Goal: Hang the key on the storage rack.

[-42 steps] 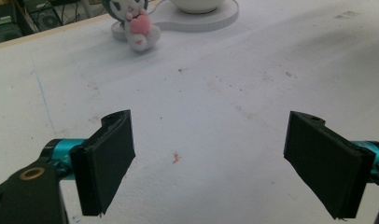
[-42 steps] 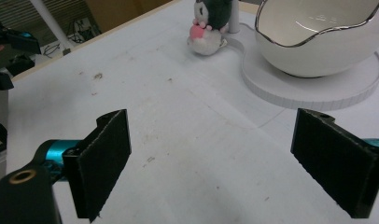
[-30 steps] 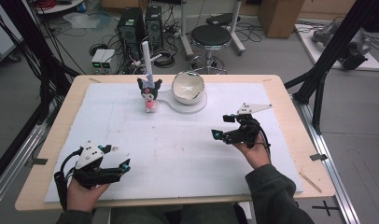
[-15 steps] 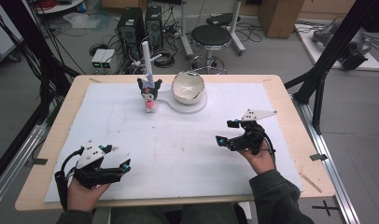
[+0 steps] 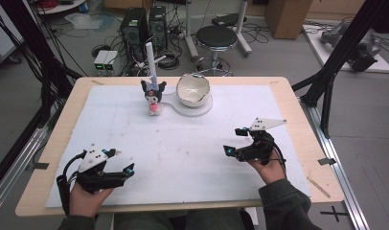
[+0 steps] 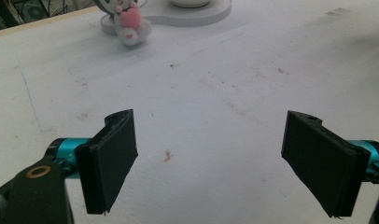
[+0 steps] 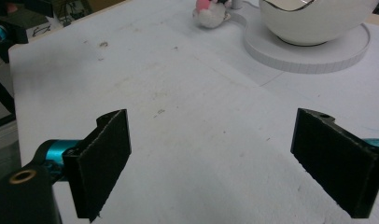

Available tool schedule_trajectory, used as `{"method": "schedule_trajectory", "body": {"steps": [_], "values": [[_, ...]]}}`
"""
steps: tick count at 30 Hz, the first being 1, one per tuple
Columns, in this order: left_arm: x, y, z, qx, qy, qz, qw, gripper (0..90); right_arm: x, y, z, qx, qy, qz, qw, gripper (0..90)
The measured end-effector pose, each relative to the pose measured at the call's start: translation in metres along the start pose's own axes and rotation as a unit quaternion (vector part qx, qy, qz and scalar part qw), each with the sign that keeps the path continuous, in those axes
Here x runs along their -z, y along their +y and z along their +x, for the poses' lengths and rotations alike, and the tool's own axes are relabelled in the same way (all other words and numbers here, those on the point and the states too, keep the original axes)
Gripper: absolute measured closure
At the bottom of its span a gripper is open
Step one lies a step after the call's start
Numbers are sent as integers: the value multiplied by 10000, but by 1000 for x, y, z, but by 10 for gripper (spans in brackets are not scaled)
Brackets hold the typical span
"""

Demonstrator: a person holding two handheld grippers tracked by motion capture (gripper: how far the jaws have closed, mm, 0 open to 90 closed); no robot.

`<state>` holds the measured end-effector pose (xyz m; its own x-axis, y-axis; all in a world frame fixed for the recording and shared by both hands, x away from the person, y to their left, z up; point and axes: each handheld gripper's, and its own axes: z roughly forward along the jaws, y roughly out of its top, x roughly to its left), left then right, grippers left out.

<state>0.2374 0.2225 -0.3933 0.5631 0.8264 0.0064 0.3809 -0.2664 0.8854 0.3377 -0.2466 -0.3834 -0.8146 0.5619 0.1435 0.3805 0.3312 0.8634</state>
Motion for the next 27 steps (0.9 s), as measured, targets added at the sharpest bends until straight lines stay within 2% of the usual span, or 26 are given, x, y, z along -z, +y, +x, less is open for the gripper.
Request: {"method": "schedule_trajectory", "body": {"steps": [13,27], "values": [[-1,0,0,-4,-29,19,10000,183,6,-18,3,-45,-48,42,10000,111],[-2,0,0,-11,-73,40,10000,184,16,-29,6,-62,-124,55,9999,111]]}}
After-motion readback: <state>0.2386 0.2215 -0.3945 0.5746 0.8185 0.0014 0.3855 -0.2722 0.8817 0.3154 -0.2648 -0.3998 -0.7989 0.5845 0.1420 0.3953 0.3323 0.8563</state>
